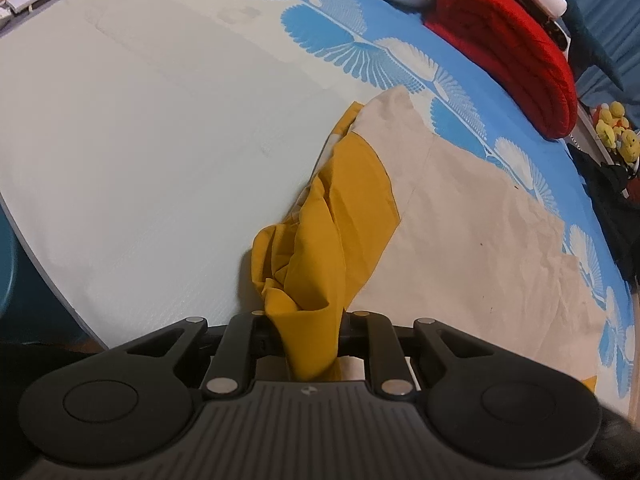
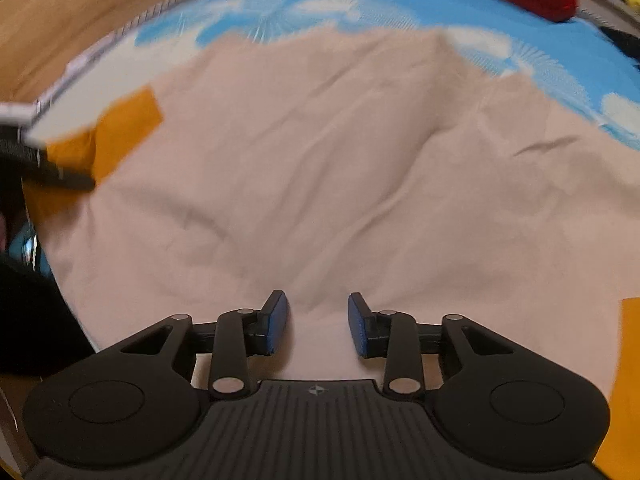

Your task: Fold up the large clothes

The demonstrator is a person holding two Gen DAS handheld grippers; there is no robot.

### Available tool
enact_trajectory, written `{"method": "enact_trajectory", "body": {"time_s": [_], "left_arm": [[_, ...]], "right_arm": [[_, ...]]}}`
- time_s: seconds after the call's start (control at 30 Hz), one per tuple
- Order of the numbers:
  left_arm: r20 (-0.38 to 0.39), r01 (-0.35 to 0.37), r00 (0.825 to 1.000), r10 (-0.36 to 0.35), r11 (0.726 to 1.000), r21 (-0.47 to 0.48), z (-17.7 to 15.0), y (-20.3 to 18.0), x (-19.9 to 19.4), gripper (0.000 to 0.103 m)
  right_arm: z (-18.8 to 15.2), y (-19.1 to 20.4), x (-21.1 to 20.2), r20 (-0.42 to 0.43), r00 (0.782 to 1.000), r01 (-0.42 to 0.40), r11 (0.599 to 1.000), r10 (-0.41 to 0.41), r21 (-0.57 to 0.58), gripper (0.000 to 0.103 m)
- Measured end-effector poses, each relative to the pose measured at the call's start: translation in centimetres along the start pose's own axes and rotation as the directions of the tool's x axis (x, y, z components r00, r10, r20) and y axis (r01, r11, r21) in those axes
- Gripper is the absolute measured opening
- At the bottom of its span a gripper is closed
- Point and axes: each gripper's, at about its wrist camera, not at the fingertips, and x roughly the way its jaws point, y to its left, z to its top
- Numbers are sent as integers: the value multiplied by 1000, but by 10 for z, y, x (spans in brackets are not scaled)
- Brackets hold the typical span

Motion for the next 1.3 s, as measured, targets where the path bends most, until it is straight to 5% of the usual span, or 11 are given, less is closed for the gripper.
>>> {"method": "enact_trajectory", "body": {"time_s": [0.07,0.2,0.4,0.53,0.73,0.83,0.9,0.97,1.17,1.23,1.3], "left_arm": [[24,-11,1000,10,1000,25,-4,-5,-5,16],[92,-38,995,29,994,99,-14,-21,-21,14],[256,-42,966,-38,953,299,-34,-91,-78,11],[312,18,929,-201,864,502,-75,-186,-127,9],[193,101,911,-365,650,753,-184,-336,-143,9],[63,168,921,-385,537,827,-241,-381,-117,13],[-88,268,927,-365,479,836,-268,-399,-86,29],[-284,401,905,-315,414,818,-283,-406,-57,47],[-389,609,775,-498,427,668,-216,-347,-82,62],[-316,564,797,-515,446,695,-189,-323,-93,65],[-207,455,849,-486,473,755,-163,-295,-94,65]], "right_arm": [[1,-18,-30,129,991,14,998,-21,56,35],[-19,-75,-108,350,927,38,964,-133,265,36],[-80,-150,-186,421,854,98,889,-306,447,37],[-118,-182,-226,467,822,64,866,-328,496,37],[-150,-212,-255,538,768,-26,823,-346,567,37],[-157,-224,-260,520,762,5,807,-385,590,37],[-160,-229,-262,519,757,8,800,-396,599,37],[-164,-235,-263,517,762,-14,788,-390,616,37],[-159,-239,-248,497,821,-87,797,-282,598,46],[-152,-234,-237,476,853,-115,813,-214,571,46],[-145,-229,-223,444,884,-145,819,-144,555,47]]}}
